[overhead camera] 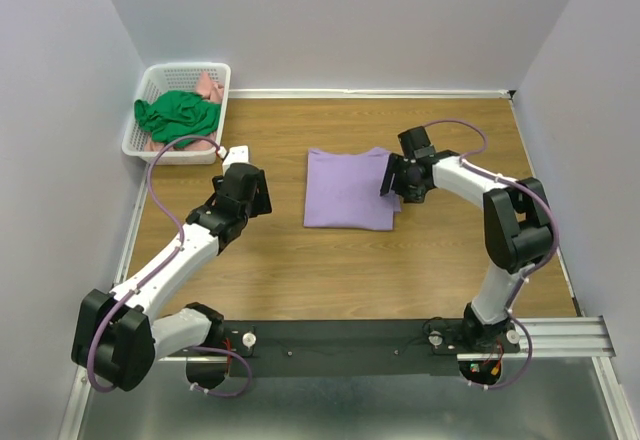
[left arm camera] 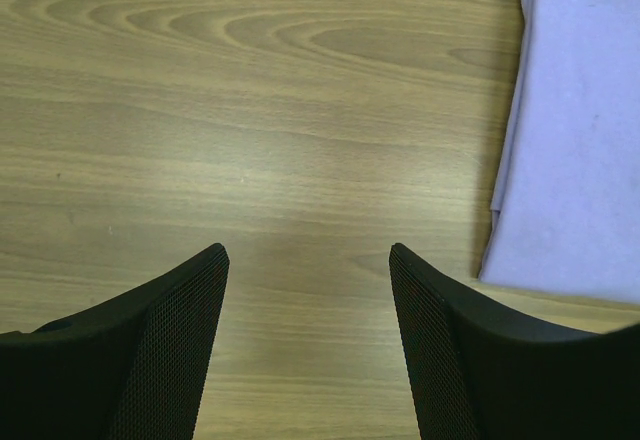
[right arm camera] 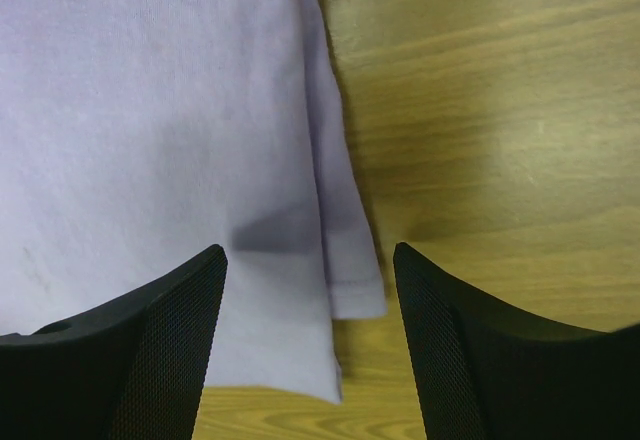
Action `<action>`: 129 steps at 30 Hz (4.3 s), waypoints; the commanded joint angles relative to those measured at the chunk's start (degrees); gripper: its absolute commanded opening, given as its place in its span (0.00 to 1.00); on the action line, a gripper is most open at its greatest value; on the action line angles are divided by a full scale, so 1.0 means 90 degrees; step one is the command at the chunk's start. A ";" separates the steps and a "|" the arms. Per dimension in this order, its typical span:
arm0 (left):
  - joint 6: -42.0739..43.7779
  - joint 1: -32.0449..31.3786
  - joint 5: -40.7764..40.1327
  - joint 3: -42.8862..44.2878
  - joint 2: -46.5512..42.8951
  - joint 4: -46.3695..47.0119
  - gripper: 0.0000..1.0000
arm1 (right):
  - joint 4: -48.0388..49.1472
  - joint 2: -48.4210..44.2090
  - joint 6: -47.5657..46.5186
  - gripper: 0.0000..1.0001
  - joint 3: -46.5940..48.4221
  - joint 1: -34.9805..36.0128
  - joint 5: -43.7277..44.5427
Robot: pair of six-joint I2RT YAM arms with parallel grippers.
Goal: Fold and stack the t-shirts
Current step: Neatly place the folded tshirt to the corner
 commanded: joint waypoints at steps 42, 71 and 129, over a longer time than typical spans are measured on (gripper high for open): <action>-0.0369 0.0116 -0.0057 0.0766 -0.0276 -0.1086 0.75 | -0.0248 0.5449 -0.3959 0.01 0.7972 -0.3343 0.4627; -0.0867 0.0116 0.0626 0.0424 -0.0432 -0.0608 0.74 | 0.1624 0.1027 0.1958 0.80 0.1344 -0.3939 0.1472; -0.0564 0.0126 -0.1705 0.0999 -0.2490 -0.1389 0.81 | 0.0104 -0.4438 -0.0038 1.00 -0.0719 -0.4086 0.0964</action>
